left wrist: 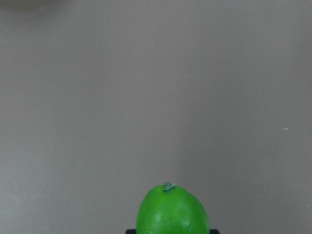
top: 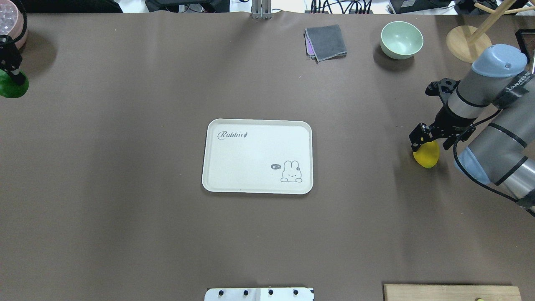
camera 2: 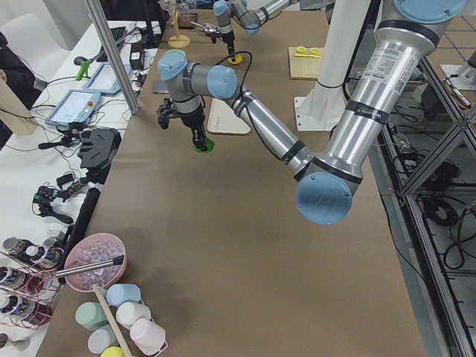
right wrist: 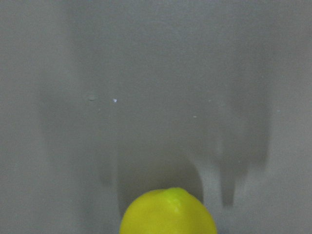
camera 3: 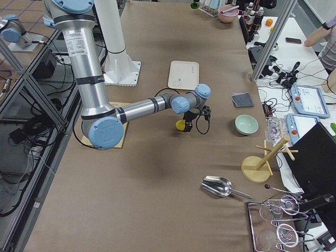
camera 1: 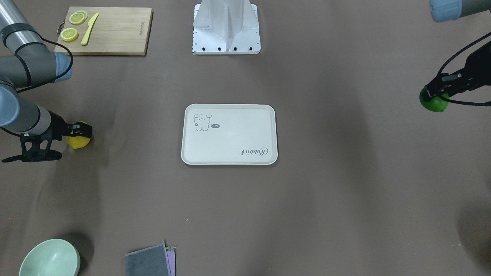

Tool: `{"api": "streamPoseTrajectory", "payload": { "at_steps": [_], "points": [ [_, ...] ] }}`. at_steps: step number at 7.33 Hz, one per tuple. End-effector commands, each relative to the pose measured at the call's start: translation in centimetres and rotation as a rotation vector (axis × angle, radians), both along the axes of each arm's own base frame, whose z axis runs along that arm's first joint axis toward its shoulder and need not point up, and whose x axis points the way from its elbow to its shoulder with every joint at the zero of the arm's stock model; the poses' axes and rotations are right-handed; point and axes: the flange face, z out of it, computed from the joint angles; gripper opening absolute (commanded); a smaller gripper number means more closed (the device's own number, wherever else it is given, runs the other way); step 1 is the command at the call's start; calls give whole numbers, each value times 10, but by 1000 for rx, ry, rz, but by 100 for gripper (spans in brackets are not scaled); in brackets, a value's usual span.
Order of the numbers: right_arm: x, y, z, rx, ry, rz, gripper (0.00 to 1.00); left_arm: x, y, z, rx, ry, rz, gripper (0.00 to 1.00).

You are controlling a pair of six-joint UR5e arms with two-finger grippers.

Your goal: Place all lemons on tray

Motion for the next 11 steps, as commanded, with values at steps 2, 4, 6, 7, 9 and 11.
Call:
{"api": "streamPoseTrajectory", "payload": {
  "at_steps": [2, 4, 6, 7, 9, 11],
  "points": [
    [-3, 1, 8, -16, 6, -6, 85, 101, 6, -45, -91, 33, -27, 0],
    [-3, 1, 8, -16, 5, -8, 44, 165, 4, -53, -120, 53, -71, 0],
    [-2, 0, 0, -7, -8, -4, 2, 225, -10, -79, -137, 6, -84, 0],
    [6, -2, -9, -5, -31, 5, 2, 249, -21, -91, -155, 13, -99, 0],
    [24, 0, -66, 71, -114, 23, 4, 305, -5, -101, -151, 7, -148, 0],
    [20, -5, -121, 145, -162, 41, 3, 371, 5, -127, -191, -17, -188, 0]
  ]
}}
